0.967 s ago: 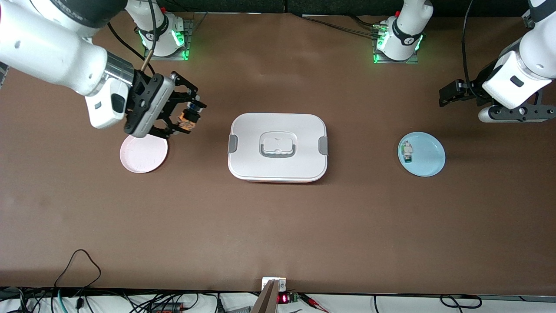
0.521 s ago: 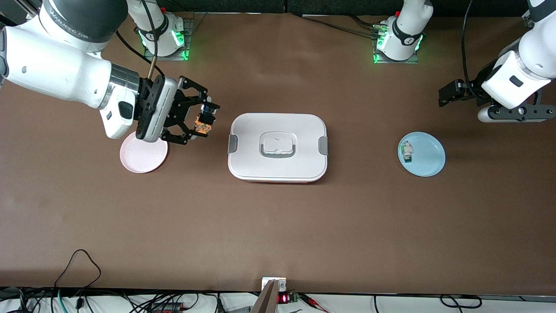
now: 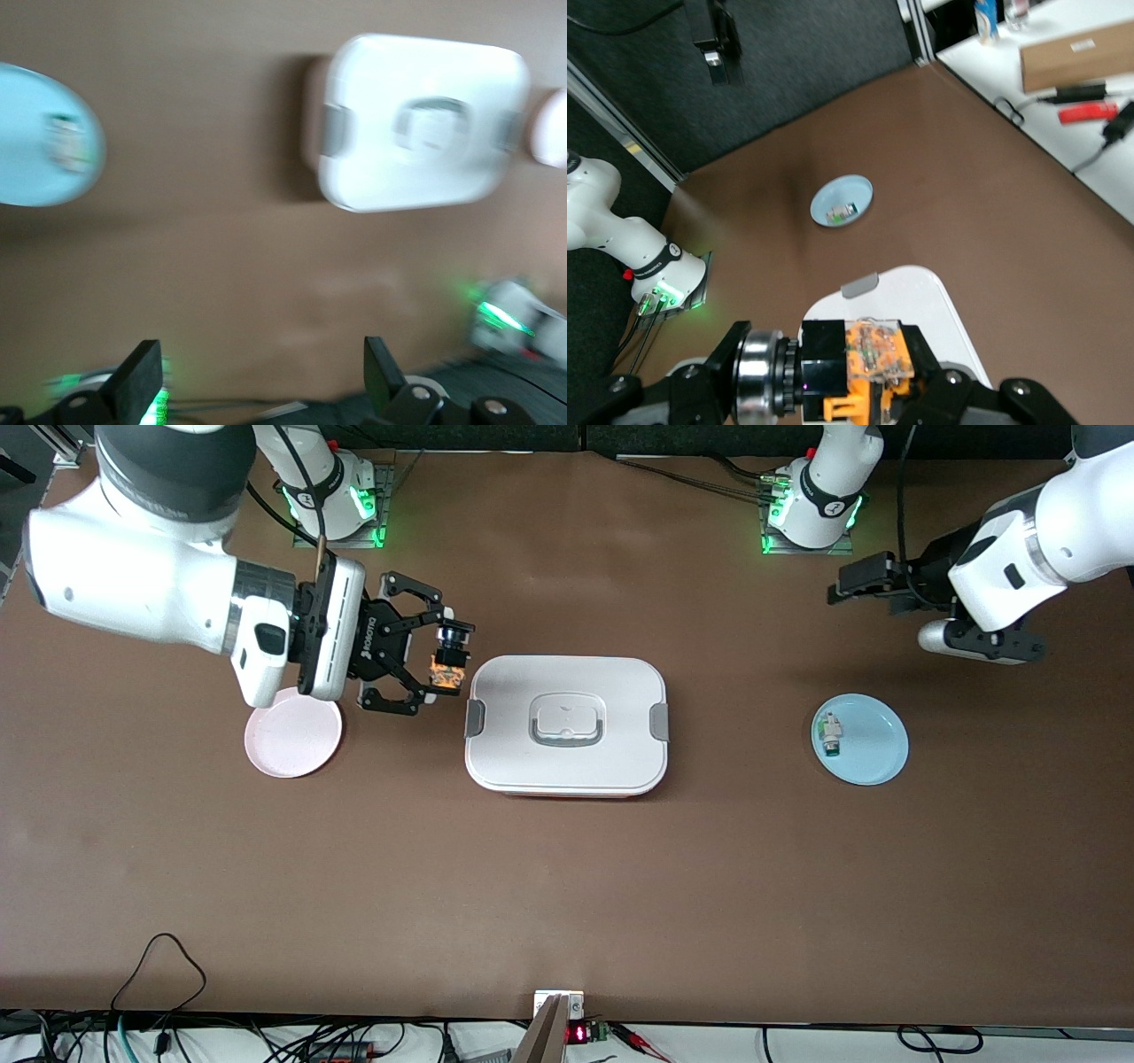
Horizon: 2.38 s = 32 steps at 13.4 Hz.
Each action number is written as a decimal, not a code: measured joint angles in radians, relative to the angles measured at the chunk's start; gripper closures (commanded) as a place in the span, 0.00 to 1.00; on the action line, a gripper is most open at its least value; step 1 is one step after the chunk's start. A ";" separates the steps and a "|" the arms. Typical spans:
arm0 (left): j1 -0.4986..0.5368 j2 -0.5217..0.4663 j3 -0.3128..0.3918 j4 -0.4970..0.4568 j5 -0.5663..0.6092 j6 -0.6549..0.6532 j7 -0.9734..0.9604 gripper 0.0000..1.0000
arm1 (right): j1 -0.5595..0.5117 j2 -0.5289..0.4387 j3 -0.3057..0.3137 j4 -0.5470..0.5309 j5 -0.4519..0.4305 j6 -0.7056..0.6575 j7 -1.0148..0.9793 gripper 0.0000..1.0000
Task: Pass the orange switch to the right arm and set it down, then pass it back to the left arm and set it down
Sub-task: 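Hold the switch over the box while the left gripper reaches toward it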
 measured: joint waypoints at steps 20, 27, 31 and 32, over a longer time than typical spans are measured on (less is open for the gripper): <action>0.139 0.162 -0.091 -0.267 -0.806 0.120 0.141 0.01 | 0.210 0.136 0.002 -0.050 0.611 0.173 -0.470 0.76; 0.128 0.113 -0.287 -0.383 -1.013 0.484 0.142 0.02 | 0.281 0.213 0.002 0.029 0.629 0.272 -0.480 0.76; 0.126 0.113 -0.364 -0.403 -1.075 0.626 0.142 0.02 | 0.299 0.242 0.002 0.069 0.631 0.302 -0.480 0.76; 0.128 0.114 -0.363 -0.405 -1.075 0.628 0.142 0.02 | 0.304 0.243 0.002 0.073 0.633 0.309 -0.480 0.76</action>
